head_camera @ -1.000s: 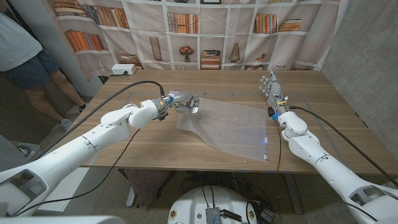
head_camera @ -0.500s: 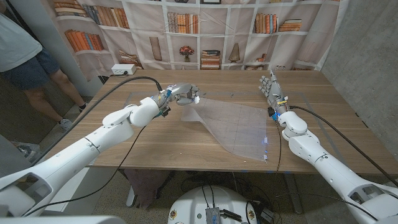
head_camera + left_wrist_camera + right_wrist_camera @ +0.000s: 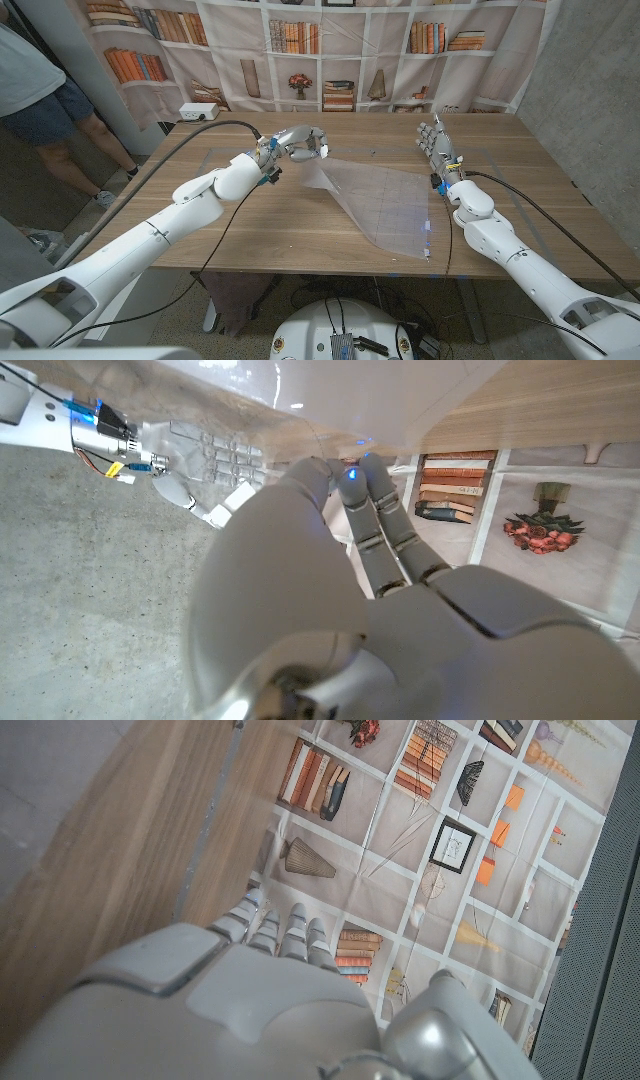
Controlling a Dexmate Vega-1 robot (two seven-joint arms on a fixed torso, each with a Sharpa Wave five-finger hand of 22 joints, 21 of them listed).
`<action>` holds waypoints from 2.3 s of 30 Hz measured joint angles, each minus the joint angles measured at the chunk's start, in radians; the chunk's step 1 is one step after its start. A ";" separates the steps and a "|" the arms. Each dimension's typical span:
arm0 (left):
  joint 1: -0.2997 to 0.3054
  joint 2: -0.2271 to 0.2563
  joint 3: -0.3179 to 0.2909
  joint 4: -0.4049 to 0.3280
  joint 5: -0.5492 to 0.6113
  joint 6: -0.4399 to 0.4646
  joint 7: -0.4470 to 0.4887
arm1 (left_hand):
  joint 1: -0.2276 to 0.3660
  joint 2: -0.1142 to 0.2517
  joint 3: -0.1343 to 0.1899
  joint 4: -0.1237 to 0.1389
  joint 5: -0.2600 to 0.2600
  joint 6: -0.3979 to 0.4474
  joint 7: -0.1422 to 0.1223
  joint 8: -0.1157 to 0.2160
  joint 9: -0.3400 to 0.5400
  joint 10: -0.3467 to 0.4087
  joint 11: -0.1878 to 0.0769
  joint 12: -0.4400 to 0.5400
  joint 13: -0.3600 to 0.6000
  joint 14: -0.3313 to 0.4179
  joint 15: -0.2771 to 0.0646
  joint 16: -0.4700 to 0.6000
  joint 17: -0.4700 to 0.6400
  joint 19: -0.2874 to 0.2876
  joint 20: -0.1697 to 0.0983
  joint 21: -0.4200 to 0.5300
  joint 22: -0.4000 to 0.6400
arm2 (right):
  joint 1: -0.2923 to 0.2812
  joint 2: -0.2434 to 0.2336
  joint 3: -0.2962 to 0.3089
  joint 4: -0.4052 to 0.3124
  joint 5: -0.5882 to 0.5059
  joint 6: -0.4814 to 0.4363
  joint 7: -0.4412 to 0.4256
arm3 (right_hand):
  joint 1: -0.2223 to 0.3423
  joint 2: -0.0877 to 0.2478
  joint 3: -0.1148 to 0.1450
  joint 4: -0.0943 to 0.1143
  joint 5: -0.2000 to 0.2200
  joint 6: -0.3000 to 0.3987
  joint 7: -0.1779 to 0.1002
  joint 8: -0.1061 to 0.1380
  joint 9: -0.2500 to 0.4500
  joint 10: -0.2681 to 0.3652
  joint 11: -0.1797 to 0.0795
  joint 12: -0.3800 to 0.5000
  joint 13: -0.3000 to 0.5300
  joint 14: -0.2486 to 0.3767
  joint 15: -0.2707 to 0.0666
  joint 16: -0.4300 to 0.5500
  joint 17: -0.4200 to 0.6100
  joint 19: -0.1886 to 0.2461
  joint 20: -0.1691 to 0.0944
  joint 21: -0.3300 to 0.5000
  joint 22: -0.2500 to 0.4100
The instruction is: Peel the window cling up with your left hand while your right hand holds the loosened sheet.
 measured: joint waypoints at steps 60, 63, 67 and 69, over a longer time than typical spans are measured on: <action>0.111 -0.072 -0.113 -0.150 -0.878 0.185 -0.108 | 0.000 -0.034 0.045 0.002 0.066 -0.011 0.007 0.019 0.006 -0.005 0.005 0.057 -0.041 0.000 0.000 0.059 -0.004 -0.015 -0.004 0.093 -0.045 | -0.018 -0.025 0.012 -0.039 -0.034 0.021 -0.032 | 0.005 0.005 -0.005 -0.006 0.000 0.000 0.000 0.000 0.000 0.000 0.000 0.000 0.000 0.006 -0.006 0.000 0.000 0.007 0.000 -0.013 0.000; 0.131 -0.064 -0.123 -0.164 -0.904 0.187 -0.098 | 0.000 -0.034 0.045 0.002 0.066 -0.011 0.007 0.019 0.005 -0.007 0.007 0.057 -0.042 0.000 0.000 0.059 -0.004 -0.016 -0.005 0.094 -0.049 | -0.018 -0.030 0.014 -0.045 -0.038 0.017 -0.035 | 0.005 0.005 -0.005 -0.006 0.000 0.000 0.000 0.000 0.000 0.000 0.000 0.000 0.000 0.006 -0.006 0.000 0.000 0.007 0.000 -0.013 0.000; 0.148 -0.058 -0.130 -0.174 -0.926 0.188 -0.085 | 0.000 -0.034 0.048 -0.002 0.066 -0.011 0.007 0.019 0.005 -0.007 0.007 0.061 -0.046 0.000 0.000 0.059 -0.004 -0.016 -0.005 0.100 -0.053 | -0.018 -0.041 0.014 -0.060 -0.049 0.010 -0.042 | 0.009 0.009 -0.005 -0.005 0.000 0.000 0.000 0.000 0.000 0.000 0.000 0.000 0.000 0.006 -0.006 0.000 0.000 0.007 0.000 -0.017 0.000; 0.162 -0.056 -0.134 -0.178 -0.937 0.188 -0.079 | 0.000 -0.034 0.050 -0.003 0.070 -0.014 0.004 0.025 0.005 -0.007 0.007 0.064 -0.046 0.000 0.000 0.064 -0.004 -0.016 -0.005 0.100 -0.054 | -0.019 -0.046 0.015 -0.068 -0.055 0.005 -0.045 | 0.009 0.009 -0.009 -0.009 0.000 0.000 0.000 0.000 0.000 0.000 0.000 0.000 0.000 0.010 -0.002 0.000 0.000 0.007 0.000 -0.017 0.000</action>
